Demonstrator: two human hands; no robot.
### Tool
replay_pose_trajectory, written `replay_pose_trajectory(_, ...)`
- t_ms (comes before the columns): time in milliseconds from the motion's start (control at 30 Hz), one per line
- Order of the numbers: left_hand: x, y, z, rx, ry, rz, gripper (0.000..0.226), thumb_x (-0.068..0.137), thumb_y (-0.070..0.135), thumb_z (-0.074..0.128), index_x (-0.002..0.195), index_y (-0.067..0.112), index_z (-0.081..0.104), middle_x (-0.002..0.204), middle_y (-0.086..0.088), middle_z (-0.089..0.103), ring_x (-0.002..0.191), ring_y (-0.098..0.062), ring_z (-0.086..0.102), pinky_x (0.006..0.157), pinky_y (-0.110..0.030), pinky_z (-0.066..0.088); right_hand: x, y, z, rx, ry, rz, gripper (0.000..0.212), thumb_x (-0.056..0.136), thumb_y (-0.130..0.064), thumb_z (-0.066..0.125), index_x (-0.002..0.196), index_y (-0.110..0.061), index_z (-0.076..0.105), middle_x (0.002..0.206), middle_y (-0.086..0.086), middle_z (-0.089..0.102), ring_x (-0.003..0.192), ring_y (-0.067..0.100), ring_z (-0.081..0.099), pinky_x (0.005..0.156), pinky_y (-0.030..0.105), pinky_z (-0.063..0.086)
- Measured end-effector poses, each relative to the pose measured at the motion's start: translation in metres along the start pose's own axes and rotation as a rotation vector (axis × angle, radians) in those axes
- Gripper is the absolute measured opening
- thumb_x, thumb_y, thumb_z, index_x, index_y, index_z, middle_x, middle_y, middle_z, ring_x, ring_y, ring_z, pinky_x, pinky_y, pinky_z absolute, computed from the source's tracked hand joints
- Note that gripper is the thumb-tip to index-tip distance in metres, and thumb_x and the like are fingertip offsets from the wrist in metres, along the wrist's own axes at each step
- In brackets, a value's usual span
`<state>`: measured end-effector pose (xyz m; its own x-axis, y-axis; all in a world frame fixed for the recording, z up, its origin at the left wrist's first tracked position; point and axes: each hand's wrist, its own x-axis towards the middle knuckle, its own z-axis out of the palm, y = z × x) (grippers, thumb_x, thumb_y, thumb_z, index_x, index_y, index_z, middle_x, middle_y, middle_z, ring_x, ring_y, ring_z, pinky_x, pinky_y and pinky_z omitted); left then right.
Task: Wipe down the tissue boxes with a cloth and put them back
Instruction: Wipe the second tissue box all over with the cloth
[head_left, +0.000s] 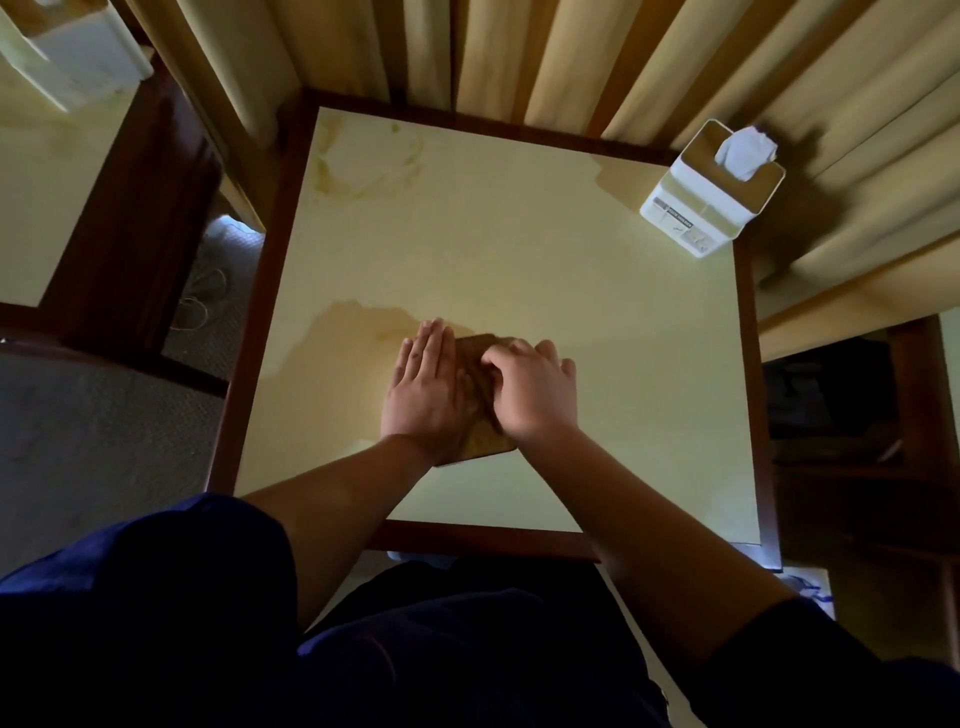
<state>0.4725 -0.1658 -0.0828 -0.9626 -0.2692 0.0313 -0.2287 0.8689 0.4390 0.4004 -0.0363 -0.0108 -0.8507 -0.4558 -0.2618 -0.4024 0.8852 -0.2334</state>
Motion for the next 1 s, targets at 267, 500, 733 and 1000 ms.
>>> replay_pose_trajectory(267, 0.001, -0.001, 0.000, 0.017, 0.011, 0.013, 0.063, 0.107, 0.034, 0.021, 0.157, -0.002, 0.036, 0.165, -0.018, 0.033, 0.156, -0.031, 0.024, 0.129, -0.042, 0.012, -0.076, 0.022, 0.015, -0.061, 0.086, -0.056, 0.013, 0.088, -0.024, 0.059, 0.086, -0.031, 0.070, 0.087, -0.009, 0.065, 0.093, 0.029, 0.060, 0.074, 0.037, 0.031)
replay_pose_trajectory(500, 0.003, -0.004, 0.003, 0.033, 0.022, 0.040, 0.061, 0.108, 0.033, 0.025, 0.152, -0.005, 0.042, 0.161, -0.022, 0.039, 0.152, -0.035, 0.033, 0.127, -0.044, 0.016, -0.059, 0.010, 0.009, -0.099, 0.061, -0.002, 0.010, 0.082, -0.018, 0.064, 0.085, -0.024, 0.072, 0.085, -0.003, 0.069, 0.095, 0.032, 0.060, 0.079, 0.041, 0.035)
replay_pose_trajectory(733, -0.001, 0.000, -0.001, -0.011, 0.041, 0.011, 0.063, 0.108, 0.034, 0.022, 0.157, -0.003, 0.035, 0.167, -0.017, 0.030, 0.158, -0.027, 0.018, 0.128, -0.029, -0.006, 0.014, -0.012, -0.015, -0.109, 0.055, -0.029, 0.035, 0.101, -0.015, 0.047, 0.116, -0.032, 0.074, 0.115, -0.005, 0.072, 0.119, 0.027, 0.053, 0.097, 0.044, 0.032)
replay_pose_trajectory(1000, 0.000, 0.000, 0.000, -0.006, 0.004, 0.001, 0.063, 0.108, 0.034, 0.020, 0.158, -0.001, 0.033, 0.168, -0.015, 0.028, 0.159, -0.026, 0.016, 0.129, -0.033, -0.002, -0.008, 0.004, 0.011, -0.116, 0.122, -0.087, 0.030, 0.088, -0.011, 0.061, 0.110, -0.027, 0.073, 0.114, -0.006, 0.071, 0.116, 0.030, 0.055, 0.088, 0.042, 0.037)
